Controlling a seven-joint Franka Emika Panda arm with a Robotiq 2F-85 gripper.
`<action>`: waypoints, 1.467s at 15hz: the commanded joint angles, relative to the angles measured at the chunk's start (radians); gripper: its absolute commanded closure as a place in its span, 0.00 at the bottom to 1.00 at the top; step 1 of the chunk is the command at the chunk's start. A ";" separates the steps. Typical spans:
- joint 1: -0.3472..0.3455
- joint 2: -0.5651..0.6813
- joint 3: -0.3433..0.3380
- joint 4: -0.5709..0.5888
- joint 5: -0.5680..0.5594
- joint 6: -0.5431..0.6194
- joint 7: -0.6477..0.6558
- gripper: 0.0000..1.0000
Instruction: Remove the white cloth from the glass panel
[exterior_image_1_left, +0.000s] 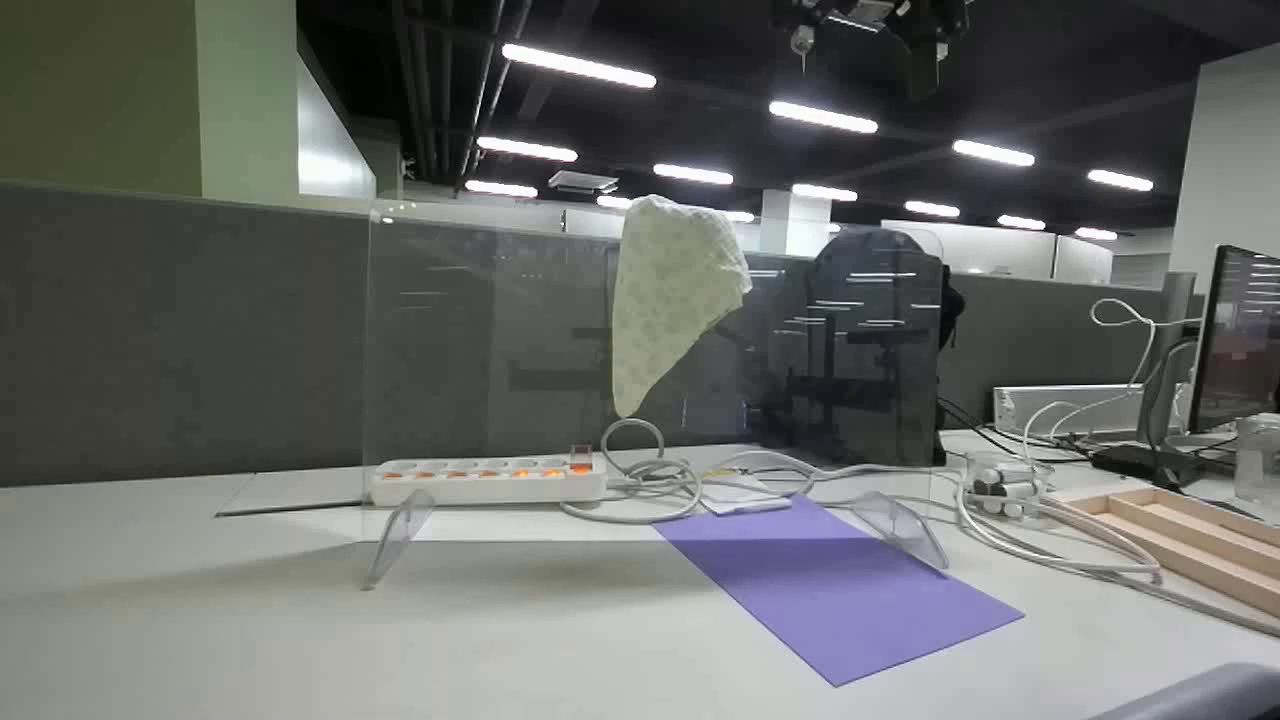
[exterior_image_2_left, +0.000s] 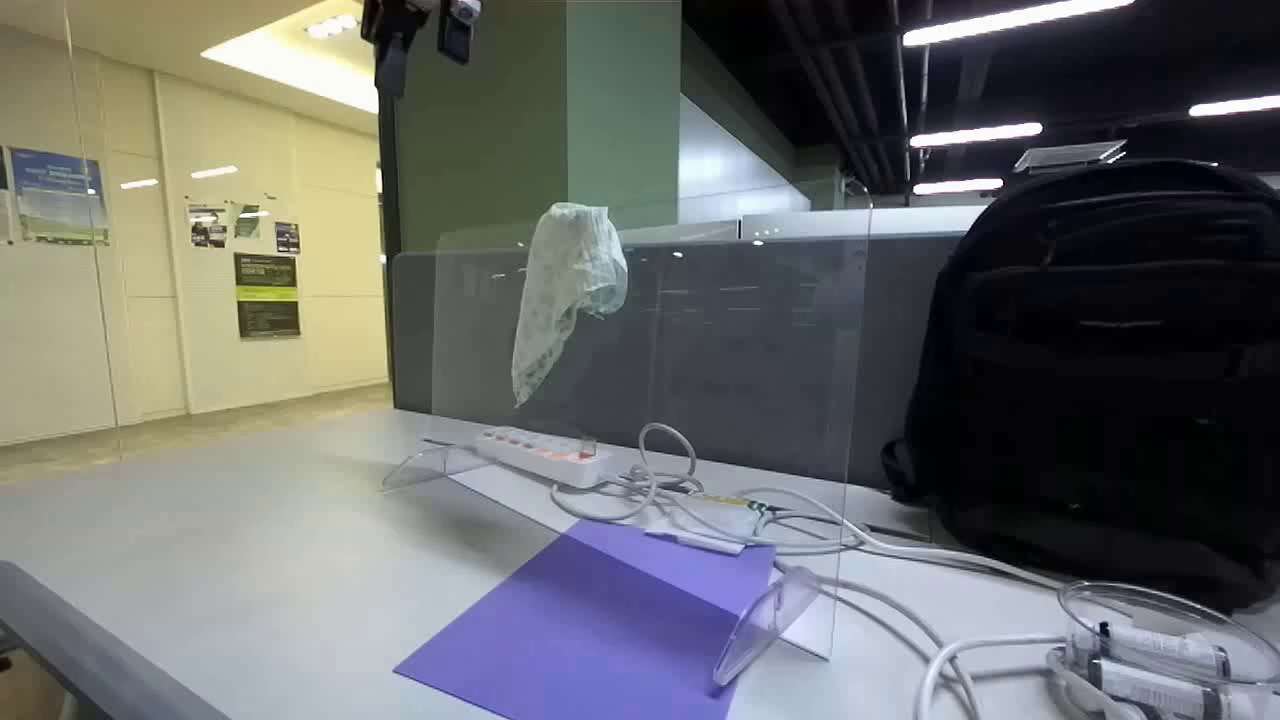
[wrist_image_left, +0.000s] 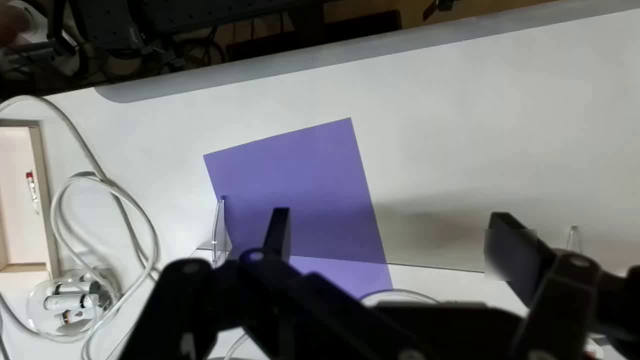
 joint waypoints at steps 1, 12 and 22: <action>0.002 0.001 -0.002 0.001 -0.001 0.000 0.000 0.00; 0.002 0.001 -0.002 0.001 -0.001 0.001 0.000 0.00; -0.001 0.069 -0.003 -0.086 -0.082 0.453 -0.020 0.00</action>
